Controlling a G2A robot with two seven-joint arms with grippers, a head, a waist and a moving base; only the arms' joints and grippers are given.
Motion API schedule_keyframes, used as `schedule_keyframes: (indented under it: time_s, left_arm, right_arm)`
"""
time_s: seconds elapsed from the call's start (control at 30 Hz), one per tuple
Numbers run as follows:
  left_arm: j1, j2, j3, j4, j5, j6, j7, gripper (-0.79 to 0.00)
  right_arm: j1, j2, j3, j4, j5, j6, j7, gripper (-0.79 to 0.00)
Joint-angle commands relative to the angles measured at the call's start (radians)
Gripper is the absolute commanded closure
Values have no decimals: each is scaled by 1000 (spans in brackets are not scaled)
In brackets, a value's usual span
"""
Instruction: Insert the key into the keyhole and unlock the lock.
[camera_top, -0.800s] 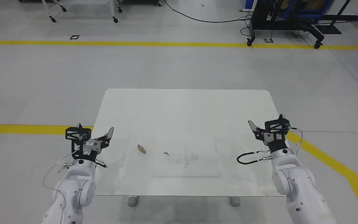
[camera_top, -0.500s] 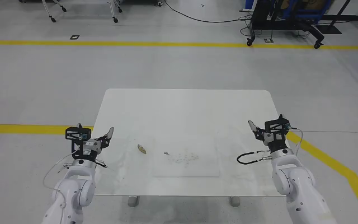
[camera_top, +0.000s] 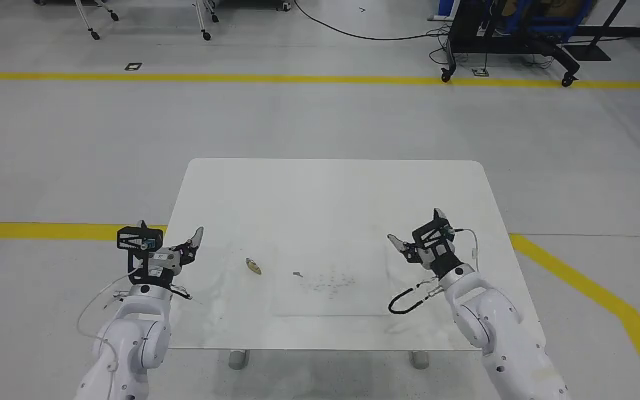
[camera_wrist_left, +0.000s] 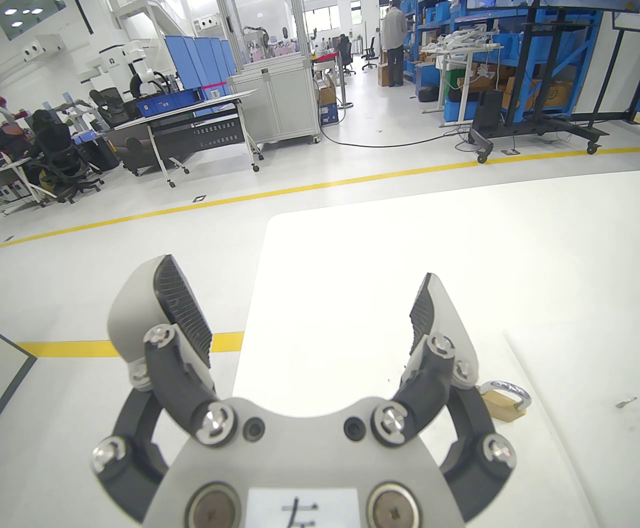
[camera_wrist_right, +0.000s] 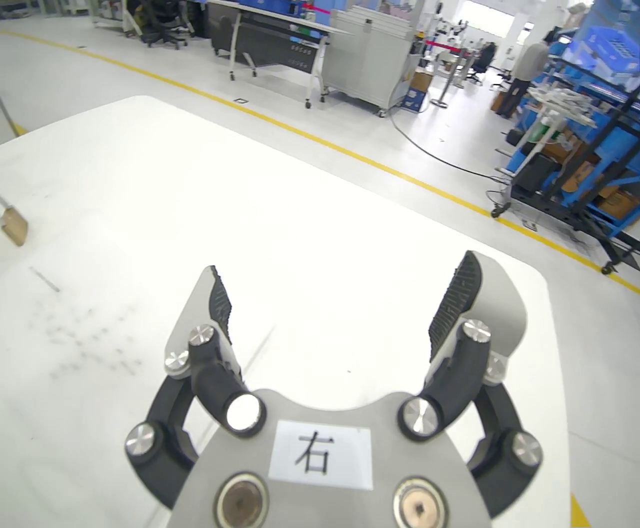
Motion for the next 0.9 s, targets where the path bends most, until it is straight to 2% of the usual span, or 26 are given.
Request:
schedule_keyframes:
  time_s: [0.0, 0.37, 0.47, 0.87]
  left_arm:
    - [0, 0, 0, 0, 0, 0, 0, -785]
    - [0, 0, 0, 0, 0, 0, 0, -785]
    - [0, 0, 0, 0, 0, 0, 0, -785]
    - [0, 0, 0, 0, 0, 0, 0, -785]
  right_arm:
    - [25, -1, -32, 26, 17, -78, 0, -785]
    - [122, -17, -177, 119, 37, -214, 32, -785]
    - [138, -18, -197, 119, -25, -195, 43, -785]
    - [138, -18, -197, 119, -25, -195, 43, -785]
